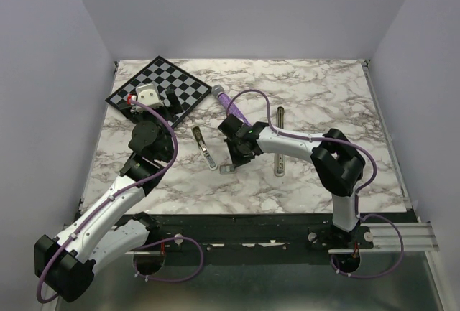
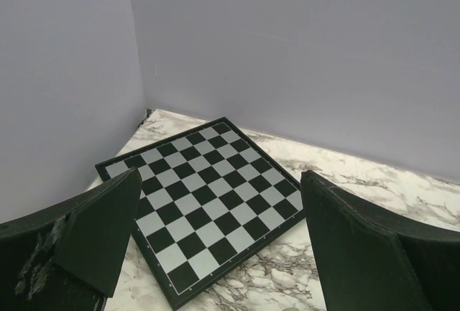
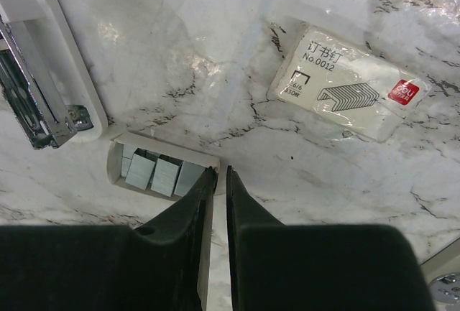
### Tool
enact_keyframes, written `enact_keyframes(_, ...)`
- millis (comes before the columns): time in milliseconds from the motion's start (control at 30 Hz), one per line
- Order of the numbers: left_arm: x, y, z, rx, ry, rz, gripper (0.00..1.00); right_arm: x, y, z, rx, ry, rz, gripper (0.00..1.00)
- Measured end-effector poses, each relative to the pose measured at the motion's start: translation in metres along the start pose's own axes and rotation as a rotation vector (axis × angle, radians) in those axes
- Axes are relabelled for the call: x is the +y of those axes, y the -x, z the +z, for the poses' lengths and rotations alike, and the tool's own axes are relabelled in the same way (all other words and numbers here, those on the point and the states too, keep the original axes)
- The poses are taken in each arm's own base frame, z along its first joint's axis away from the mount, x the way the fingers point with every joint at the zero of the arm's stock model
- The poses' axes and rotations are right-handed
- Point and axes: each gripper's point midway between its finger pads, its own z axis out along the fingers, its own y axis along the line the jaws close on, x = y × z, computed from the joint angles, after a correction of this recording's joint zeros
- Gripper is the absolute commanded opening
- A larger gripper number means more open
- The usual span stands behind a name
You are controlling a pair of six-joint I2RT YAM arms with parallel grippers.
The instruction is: Load the staples into the stapler
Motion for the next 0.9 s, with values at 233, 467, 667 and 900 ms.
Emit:
enact_keyframes(233, 0.0, 0.0, 0.0, 0.0, 0.0, 0.0, 0.99, 0.002, 0.0, 0.001, 0.0, 0.008, 0.0, 0.04)
enact_keyframes(467, 0.0, 0.0, 0.0, 0.0, 0.0, 0.0, 0.99, 0.001, 0.001, 0.001, -0.003, 0.006, -0.016, 0.01)
enact_keyframes(667, 0.0, 0.0, 0.0, 0.0, 0.0, 0.0, 0.99, -0.012, -0.002, -0.002, -0.005, -0.033, -0.09, 0.01)
enact_keyframes(900, 0.0, 0.0, 0.0, 0.0, 0.0, 0.0, 0.99, -0.028, -0.007, -0.006, 0.009, -0.08, -0.195, 0.22)
